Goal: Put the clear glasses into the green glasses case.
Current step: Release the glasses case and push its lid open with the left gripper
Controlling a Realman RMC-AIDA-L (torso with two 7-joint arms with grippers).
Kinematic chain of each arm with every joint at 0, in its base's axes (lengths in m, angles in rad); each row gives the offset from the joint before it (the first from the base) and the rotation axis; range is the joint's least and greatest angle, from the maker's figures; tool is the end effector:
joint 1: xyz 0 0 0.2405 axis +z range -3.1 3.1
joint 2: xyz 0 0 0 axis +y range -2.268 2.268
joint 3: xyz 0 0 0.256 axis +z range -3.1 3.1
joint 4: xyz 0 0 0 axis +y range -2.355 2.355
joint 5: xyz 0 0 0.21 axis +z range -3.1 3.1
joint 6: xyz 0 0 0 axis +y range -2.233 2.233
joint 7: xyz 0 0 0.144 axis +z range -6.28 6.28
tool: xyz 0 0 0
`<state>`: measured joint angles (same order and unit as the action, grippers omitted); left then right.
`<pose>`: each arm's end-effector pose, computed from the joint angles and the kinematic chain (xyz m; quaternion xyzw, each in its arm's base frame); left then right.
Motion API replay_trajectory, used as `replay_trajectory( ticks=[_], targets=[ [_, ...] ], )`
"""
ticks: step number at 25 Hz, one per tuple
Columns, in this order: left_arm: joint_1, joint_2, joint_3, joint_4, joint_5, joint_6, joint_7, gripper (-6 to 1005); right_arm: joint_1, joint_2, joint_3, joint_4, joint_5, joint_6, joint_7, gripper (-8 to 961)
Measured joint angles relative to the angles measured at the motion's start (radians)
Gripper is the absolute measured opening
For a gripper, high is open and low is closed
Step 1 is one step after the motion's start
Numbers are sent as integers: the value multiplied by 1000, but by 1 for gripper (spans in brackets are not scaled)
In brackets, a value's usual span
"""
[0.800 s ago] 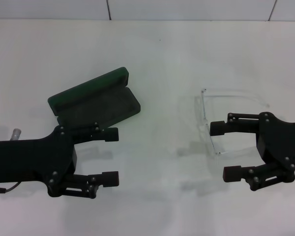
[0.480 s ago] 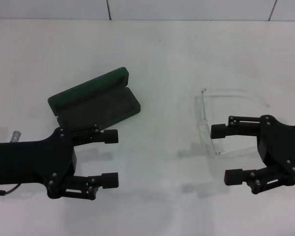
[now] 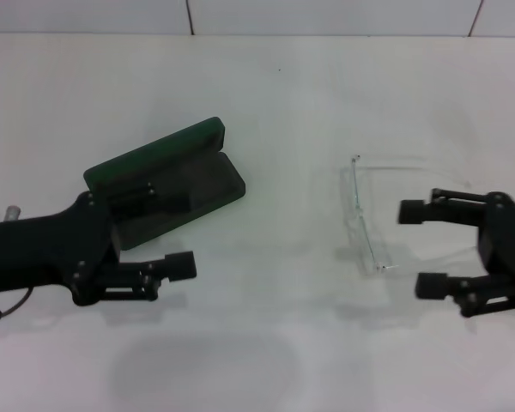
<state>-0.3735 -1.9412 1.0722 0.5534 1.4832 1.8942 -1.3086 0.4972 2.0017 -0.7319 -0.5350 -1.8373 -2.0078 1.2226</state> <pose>-0.2586 0.2622 0.0312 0.9076 0.1660 0.3856 0.0049 0.2432 0.2738 0.0277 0.9195 -0.1074 -0.3775 0.0222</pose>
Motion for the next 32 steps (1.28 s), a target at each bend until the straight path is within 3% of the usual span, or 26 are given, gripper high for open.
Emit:
replay_trajectory(
  ticks=[5, 10, 13, 15, 18, 22, 32],
  targets=[
    [5, -12, -57, 94, -6, -8, -75, 877, -67, -1, 143, -51, 6, -3, 6, 873],
    [12, -76, -137, 397, 82, -191, -296, 876, -121, -9, 361, -72, 7, -7, 10, 872],
    [13, -128, -138, 638, 271, -398, -402, 876, -147, -16, 418, -70, 8, -8, 11, 872],
    [6, -148, -93, 759, 422, -528, -483, 875, -159, -16, 431, -67, 8, -7, 11, 872],
    [-20, -144, 10, 807, 623, -645, -604, 872, -173, -8, 432, -61, 7, -4, 8, 872],
    [-103, -147, 133, 786, 873, -677, -738, 867, -214, -6, 436, -60, 11, -6, 3, 872],
    [-133, -147, 207, 757, 912, -687, -786, 854, -233, -4, 448, -60, 22, -8, -12, 873]
  ],
)
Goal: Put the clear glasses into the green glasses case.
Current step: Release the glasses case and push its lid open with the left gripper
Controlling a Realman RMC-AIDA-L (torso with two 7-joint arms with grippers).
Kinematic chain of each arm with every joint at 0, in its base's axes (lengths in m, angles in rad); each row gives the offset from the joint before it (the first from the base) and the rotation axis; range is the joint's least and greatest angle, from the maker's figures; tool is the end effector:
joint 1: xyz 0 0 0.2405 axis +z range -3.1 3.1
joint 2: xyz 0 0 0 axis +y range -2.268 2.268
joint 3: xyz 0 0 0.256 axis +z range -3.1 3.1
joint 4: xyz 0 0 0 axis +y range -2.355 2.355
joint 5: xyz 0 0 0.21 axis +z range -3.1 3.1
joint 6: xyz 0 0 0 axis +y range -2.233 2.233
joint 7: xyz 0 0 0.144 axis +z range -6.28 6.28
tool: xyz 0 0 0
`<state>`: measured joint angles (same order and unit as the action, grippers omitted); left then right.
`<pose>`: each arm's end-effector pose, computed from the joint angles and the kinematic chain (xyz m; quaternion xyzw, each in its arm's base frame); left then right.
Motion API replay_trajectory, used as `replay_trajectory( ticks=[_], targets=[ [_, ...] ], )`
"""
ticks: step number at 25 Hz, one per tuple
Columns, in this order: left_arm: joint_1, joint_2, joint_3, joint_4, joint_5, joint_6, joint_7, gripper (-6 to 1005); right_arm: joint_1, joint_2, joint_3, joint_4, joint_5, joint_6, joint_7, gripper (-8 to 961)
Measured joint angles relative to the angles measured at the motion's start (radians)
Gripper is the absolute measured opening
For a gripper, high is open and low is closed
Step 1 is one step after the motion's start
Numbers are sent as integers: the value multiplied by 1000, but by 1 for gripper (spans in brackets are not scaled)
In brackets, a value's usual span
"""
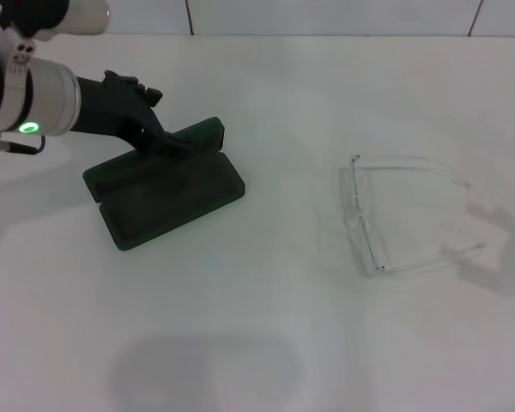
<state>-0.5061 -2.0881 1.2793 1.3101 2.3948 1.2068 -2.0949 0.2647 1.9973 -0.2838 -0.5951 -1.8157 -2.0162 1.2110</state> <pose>-0.1906 0.3842 0.0140 -0.9489 -0.1719 0.0396 0.2618 0.3200 0.2286 0.0942 -0.8438 0.1895 0.4416 0.2390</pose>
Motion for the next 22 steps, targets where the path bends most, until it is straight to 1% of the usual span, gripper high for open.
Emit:
replay_trajectory(
  ticks=[11, 15, 20, 22],
  targets=[
    [-47, 2, 7, -106, 61, -3, -22, 840, 10, -4, -9, 24, 0, 4, -26, 873],
    [-59, 3, 7, -111, 101, -2, -55, 835, 11, -5, -7, 26, -2, 6, -27, 872],
    [-60, 2, 13, -104, 112, 9, -65, 828, 9, -4, -1, 26, -1, 8, -28, 872],
    [-59, 2, 13, -103, 112, 12, -68, 739, 9, -4, -1, 26, -1, 8, -28, 872]
  ],
)
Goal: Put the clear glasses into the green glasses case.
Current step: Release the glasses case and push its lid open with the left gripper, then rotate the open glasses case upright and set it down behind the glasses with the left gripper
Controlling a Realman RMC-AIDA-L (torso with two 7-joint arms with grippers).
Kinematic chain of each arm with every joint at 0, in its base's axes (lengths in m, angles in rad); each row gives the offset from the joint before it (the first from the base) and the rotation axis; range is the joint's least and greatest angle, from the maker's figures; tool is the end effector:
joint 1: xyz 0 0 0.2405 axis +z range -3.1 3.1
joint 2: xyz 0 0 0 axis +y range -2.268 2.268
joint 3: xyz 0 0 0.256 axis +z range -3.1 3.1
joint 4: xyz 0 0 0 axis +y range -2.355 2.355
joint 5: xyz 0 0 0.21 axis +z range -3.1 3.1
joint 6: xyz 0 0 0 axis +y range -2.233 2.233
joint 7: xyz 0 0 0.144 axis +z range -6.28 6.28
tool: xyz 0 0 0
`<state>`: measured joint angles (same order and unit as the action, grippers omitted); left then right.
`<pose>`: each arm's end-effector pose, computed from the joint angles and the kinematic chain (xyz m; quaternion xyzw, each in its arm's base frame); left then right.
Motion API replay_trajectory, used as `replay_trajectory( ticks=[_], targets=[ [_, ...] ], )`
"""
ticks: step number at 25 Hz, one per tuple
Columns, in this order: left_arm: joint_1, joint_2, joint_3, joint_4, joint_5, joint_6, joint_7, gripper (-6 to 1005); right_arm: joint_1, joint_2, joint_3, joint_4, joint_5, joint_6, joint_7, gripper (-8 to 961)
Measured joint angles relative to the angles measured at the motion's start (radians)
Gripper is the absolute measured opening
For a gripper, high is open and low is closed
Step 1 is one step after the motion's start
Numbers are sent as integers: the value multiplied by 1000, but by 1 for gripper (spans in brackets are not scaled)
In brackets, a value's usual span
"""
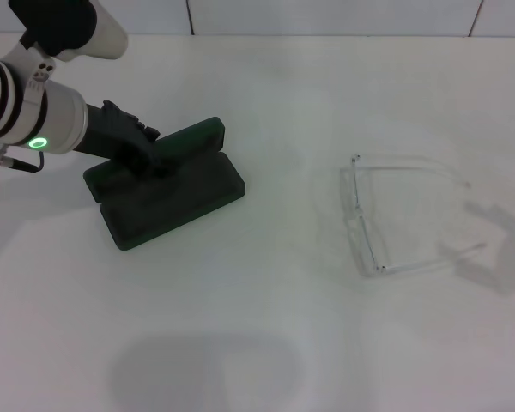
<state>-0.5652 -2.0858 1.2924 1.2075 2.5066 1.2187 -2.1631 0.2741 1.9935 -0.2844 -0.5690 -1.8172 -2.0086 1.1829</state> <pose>-0.2051 0.3885 0.0006 -0.9432 -0.2024 0.0975 0.2446 0.3193 0.2315 0.0914 -0.8435 0.1830 0.4437 0.2412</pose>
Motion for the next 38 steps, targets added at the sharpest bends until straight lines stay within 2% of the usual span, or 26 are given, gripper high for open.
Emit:
replay_trajectory(
  ticks=[3, 14, 17, 19, 22, 28, 30, 32, 38],
  targets=[
    [2, -1, 1, 4, -1, 7, 1, 605, 1, 0, 0, 0, -1, 0, 0, 872],
    [9, -1, 25, 9, -5, 8, 6, 323, -6, -1, 1, 0, 3, -2, -10, 873],
    [18, -2, 30, 22, -11, 9, 7, 212, -8, -1, 1, 0, 3, -3, -14, 873],
    [27, -2, 37, 45, -31, 15, 7, 211, -10, -1, 1, 0, 3, -1, -19, 873],
    [76, -2, 107, 147, -105, 39, 15, 209, -12, -5, 19, 0, 3, -2, -29, 873],
    [158, -5, 357, 328, -106, 34, 21, 210, -25, -17, 130, 0, 3, -40, -38, 872],
    [165, -6, 432, 349, -61, 11, 9, 210, -34, -18, 151, 0, 3, -54, -44, 872],
    [164, -7, 469, 353, -26, -5, -1, 210, -40, -18, 155, 0, 2, -60, -50, 872],
    [147, -9, 537, 340, -11, -61, -4, 211, -46, -19, 155, 32, 2, -62, -74, 872]
  ],
)
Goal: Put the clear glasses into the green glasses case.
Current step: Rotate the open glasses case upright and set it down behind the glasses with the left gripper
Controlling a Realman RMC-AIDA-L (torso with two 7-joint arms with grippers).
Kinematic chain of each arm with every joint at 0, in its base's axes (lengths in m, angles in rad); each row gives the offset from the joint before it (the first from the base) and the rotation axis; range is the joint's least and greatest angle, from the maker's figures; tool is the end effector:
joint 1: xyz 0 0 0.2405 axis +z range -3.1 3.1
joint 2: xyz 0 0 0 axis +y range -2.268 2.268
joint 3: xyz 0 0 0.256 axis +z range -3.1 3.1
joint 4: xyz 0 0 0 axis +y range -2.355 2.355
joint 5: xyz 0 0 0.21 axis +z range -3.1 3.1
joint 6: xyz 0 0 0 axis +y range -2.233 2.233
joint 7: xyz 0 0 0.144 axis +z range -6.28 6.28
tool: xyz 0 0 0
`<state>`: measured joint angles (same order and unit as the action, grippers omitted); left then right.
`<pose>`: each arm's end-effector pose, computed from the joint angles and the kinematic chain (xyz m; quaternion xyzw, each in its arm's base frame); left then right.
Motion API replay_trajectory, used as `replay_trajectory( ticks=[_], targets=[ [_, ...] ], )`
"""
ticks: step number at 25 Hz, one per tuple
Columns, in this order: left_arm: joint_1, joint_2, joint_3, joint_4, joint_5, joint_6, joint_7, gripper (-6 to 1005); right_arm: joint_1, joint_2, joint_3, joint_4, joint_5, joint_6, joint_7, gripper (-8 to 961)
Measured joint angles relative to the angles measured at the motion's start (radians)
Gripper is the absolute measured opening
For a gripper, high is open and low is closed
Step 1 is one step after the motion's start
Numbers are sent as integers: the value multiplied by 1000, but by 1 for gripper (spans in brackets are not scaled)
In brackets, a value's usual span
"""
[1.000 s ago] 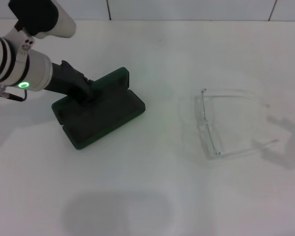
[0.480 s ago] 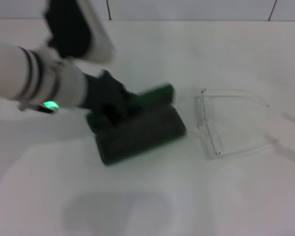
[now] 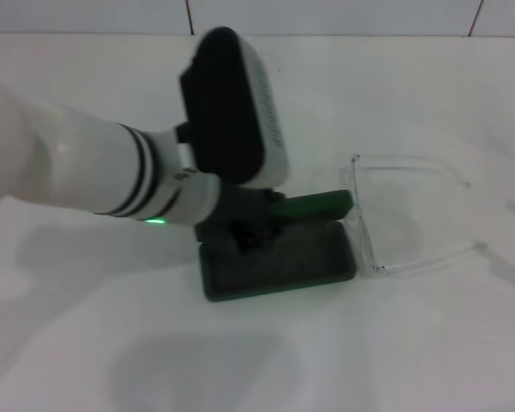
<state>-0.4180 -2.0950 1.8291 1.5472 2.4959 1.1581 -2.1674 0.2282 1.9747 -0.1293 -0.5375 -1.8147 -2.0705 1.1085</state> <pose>-0.1289 0.3156 -0.0686 -0.9786 0.0286 0.1093 0.1718 0.3343 0.2086 0.1135 -0.8127 0.1589 0.4641 0.3144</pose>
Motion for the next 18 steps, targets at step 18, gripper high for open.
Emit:
replay_trajectory(
  ticks=[18],
  targets=[
    [-170, -2, 138, -151, 6, -192, 57, 213, 3, -4, 2, 53, 0, 35, -66, 873]
  ],
)
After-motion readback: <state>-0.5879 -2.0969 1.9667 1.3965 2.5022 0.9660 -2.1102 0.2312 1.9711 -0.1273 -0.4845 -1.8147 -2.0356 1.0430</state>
